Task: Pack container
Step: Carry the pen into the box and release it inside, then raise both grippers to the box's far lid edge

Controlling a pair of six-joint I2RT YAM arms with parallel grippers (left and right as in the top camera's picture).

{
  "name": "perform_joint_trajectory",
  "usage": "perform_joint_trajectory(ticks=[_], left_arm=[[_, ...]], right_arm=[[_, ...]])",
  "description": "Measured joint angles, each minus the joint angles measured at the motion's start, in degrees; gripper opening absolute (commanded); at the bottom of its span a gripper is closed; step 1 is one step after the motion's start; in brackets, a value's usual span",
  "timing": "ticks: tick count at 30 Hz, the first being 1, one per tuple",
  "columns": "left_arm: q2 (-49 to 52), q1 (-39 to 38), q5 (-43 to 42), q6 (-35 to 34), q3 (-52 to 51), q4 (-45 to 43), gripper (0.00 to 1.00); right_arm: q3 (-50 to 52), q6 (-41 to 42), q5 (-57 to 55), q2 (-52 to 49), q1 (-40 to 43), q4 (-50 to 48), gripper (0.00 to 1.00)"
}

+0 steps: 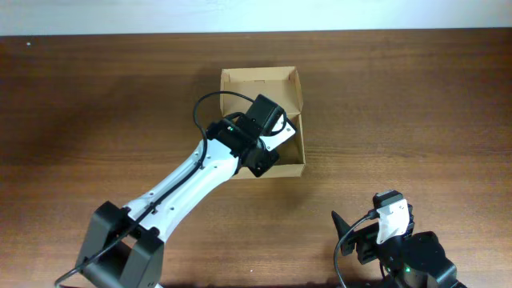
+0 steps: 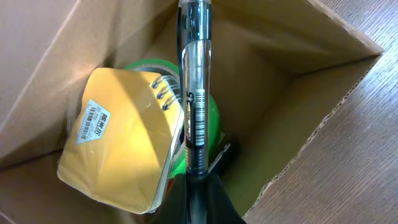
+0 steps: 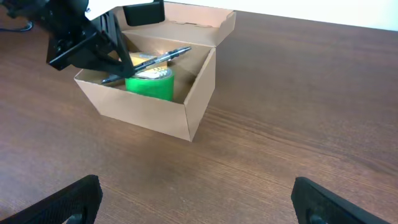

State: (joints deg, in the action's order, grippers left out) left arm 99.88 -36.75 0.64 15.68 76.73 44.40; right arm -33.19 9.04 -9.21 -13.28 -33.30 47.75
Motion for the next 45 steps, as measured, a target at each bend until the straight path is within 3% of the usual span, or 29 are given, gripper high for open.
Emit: perform_joint_trajectory(ticks=[4,11,26,37,38,41,45], left_arm=[[0.02,0.0,-0.04,0.0,0.0,0.02,0.02],[0.02,0.0,-0.07,0.22,0.0,0.5,0.16],[0.02,0.0,-0.07,0.81,0.0,1.07,0.72],[0.11,0.0,-0.35,-5.14,7.06,2.49,0.87],[0.11,0.0,-0.68,-5.81,8.76,2.6,0.94],[0.04,0.0,-1.79,-7.48,12.94,2.8,1.0],[-0.48,0.04,-2.67,-9.86,16.68,3.41,1.0]], right_arm=[[0.0,0.0,0.0,0.0,0.0,0.0,0.99],[0.0,-0.02,0.0,0.0,0.0,0.0,0.99],[0.0,0.02,0.0,0.0,0.0,0.0,0.99],[0.02,0.04,0.0,0.0,0.0,-1.73,0.99],[0.02,0.0,0.04,0.0,0.0,-2.8,0.99],[0.02,0.15,0.9,0.0,0.0,-4.72,0.99],[-0.13,1.6,2.12,0.0,0.0,-11.28,0.99]])
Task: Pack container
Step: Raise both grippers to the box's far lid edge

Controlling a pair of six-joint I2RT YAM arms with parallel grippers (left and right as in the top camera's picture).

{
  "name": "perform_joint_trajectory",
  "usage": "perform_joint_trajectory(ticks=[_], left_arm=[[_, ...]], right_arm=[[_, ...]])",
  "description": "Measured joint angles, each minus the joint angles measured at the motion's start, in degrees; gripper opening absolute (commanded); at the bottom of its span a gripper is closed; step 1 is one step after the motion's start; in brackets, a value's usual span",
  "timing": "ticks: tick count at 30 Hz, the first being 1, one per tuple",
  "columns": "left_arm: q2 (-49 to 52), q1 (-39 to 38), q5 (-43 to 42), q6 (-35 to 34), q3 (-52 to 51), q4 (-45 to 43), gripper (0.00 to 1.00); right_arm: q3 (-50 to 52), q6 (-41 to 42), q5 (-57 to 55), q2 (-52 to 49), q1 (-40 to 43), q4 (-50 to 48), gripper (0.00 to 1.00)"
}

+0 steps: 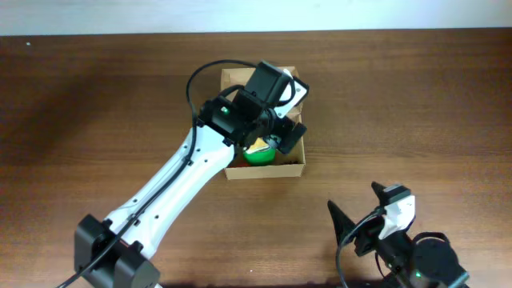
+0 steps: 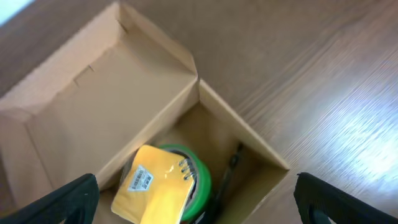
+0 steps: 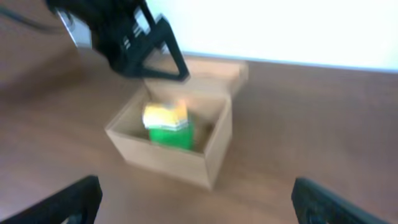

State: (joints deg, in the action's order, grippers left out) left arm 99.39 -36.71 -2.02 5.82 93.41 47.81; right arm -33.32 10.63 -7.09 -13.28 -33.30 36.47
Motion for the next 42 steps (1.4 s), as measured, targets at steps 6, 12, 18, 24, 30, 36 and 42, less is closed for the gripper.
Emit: perform_joint_trajectory(ticks=[6,12,18,24,30,36,42], left_arm=[[-0.61,2.29,-0.96,-2.89,3.02,2.36,1.0],[-0.66,8.74,-1.53,-5.86,3.43,2.93,0.92],[-0.66,15.96,-2.29,-8.0,3.48,1.4,0.55],[-0.66,22.8,-2.32,-9.73,3.48,-1.97,0.27],[-0.55,27.56,-2.29,-10.86,3.48,-6.45,0.02],[3.15,29.49,-2.38,-15.65,3.78,-7.58,0.02],[11.93,30.82,-4.35,-23.56,3.78,-8.0,0.02]], right_arm=[[-8.52,2.8,0.79,-7.15,0.0,0.5,0.99],[-30.4,2.97,0.98,-30.34,1.03,11.21,0.99],[-53.77,-0.28,0.94,-56.08,6.86,21.73,0.53],[-65.46,-0.85,1.09,-72.26,15.13,23.26,0.11],[-66.23,-0.76,3.72,-80.65,22.99,21.09,0.04],[-66.29,-0.76,11.63,-88.48,30.47,17.03,0.04],[-66.36,-0.76,20.0,-96.74,34.95,15.28,0.04]])
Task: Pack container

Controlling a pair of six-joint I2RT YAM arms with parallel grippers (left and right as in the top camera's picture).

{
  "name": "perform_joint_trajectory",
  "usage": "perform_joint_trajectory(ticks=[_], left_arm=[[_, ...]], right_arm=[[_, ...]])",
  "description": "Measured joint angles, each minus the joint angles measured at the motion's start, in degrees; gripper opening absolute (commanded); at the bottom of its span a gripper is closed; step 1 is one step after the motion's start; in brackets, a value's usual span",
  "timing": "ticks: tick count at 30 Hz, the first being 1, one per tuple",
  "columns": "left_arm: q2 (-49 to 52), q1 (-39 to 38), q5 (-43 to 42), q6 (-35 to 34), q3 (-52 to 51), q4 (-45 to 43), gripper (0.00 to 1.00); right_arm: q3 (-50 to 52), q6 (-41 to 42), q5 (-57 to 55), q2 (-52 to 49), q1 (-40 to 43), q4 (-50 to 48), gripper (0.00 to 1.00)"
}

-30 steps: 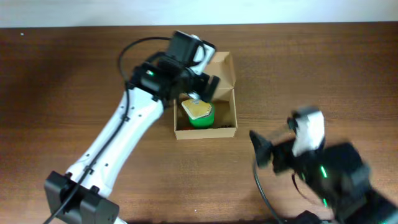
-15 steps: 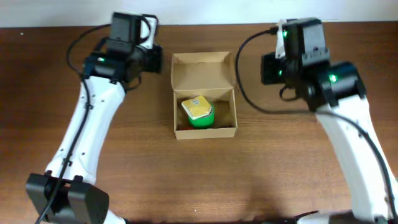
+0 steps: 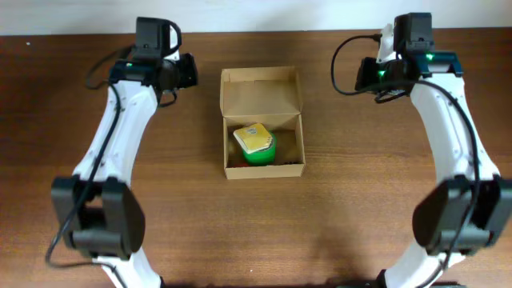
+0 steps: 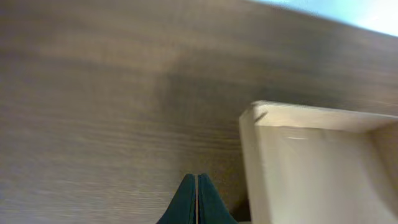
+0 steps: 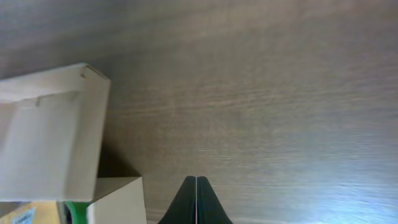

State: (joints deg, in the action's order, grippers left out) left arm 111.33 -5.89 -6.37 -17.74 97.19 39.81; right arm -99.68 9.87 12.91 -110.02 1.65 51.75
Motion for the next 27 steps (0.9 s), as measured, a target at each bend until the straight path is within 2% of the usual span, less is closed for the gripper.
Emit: perform_joint_trajectory(ticks=[12,27], left_arm=[[12.87,1.53,-10.32,-11.78,0.0,-0.33,0.01],[19.12,1.53,-23.1,-21.44,0.0,-4.11,0.02]], right_arm=[[-0.04,0.17,13.88,-13.35,0.79,-3.02,0.04],[-0.2,3.87,23.87,-16.46,-1.01,-8.59,0.04]])
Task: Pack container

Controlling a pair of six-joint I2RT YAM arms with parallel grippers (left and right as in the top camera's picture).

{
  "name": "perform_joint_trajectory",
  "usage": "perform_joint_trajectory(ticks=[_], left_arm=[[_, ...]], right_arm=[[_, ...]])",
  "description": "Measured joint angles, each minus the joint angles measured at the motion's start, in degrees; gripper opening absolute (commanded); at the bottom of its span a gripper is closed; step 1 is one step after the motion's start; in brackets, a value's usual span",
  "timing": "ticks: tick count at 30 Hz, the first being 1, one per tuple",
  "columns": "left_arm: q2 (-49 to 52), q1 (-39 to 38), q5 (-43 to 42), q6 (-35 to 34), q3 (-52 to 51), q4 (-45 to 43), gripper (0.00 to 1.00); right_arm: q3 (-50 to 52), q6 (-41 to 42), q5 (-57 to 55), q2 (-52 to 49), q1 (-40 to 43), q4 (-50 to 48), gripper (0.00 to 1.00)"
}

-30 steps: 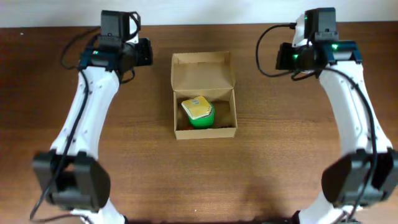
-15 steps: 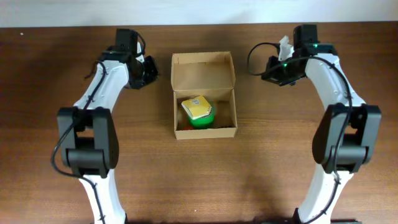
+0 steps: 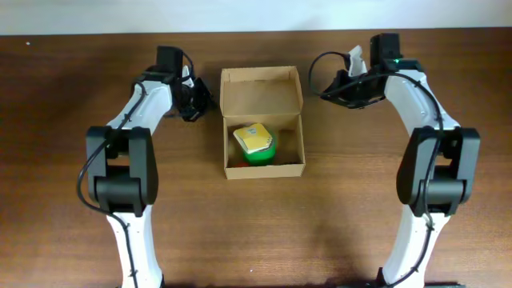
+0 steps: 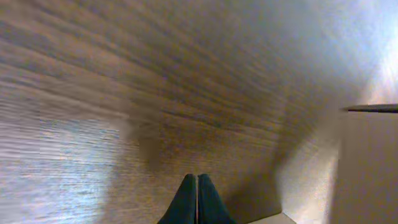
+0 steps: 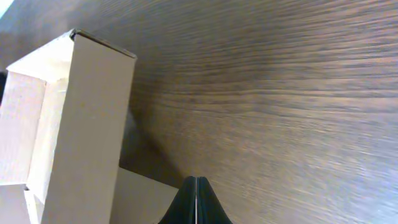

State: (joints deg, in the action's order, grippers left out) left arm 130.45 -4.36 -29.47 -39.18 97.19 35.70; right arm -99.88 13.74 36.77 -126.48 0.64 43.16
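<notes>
An open cardboard box (image 3: 263, 170) sits mid-table with its lid flap (image 3: 261, 88) folded back. Inside, a yellow spiral notepad (image 3: 253, 136) rests on a green tape roll (image 3: 264, 155). My left gripper (image 3: 208, 102) is shut and empty, low beside the box's left wall (image 4: 367, 168); its closed fingertips (image 4: 189, 200) point at bare wood. My right gripper (image 3: 323, 90) is shut and empty beside the lid's right edge. In the right wrist view the shut tips (image 5: 202, 204) lie just right of the box side (image 5: 87, 130). No pen shows clearly.
The brown wooden table (image 3: 400, 200) stretches around the box. A white wall strip (image 3: 256, 14) borders its far edge. Both arms reach in from the back, one on each side of the box.
Both shut grippers have come inward and lower: the left from the back left to the box's left wall, the right from the back right to the lid's right edge.
My left gripper first held a pen inside the box over the notepad and tape. It then stood open above the box with the pen lying inside. Later both arms were at the back, shut, flanking the box, and now they sit close against its sides.
</notes>
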Motion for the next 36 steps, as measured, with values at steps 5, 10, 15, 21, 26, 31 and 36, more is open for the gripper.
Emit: perform_joint_trajectory(ticks=[5,10,15,21,26,31,36], left_arm=[[1.46,0.0,-2.71,-1.4,0.0,-0.68,0.02],[2.29,0.0,-5.16,-2.71,0.0,-2.99,0.02],[2.32,0.0,-7.41,-3.78,0.0,-4.74,0.02],[2.32,-0.15,-8.31,-4.2,0.0,-5.16,0.02],[2.32,-1.01,-8.35,-4.22,0.0,-6.75,0.02],[2.32,-2.32,-8.74,-4.42,0.0,-8.59,0.01],[2.32,-1.84,-10.95,-4.44,0.0,-12.02,0.02]], right_arm=[[0.0,1.33,0.7,-1.75,-2.25,-1.9,0.04],[0.0,2.95,2.34,-3.54,-3.06,-4.0,0.04],[0.0,4.94,5.35,-5.4,-3.06,-6.64,0.03],[0.0,5.97,8.44,-6.78,-3.28,-8.92,0.03],[0.0,6.4,10.58,-7.54,-3.87,-10.49,0.04],[0.0,6.8,13.25,-7.65,-4.87,-13.35,0.03],[0.0,6.75,16.5,-7.74,-4.87,-16.09,0.04]])
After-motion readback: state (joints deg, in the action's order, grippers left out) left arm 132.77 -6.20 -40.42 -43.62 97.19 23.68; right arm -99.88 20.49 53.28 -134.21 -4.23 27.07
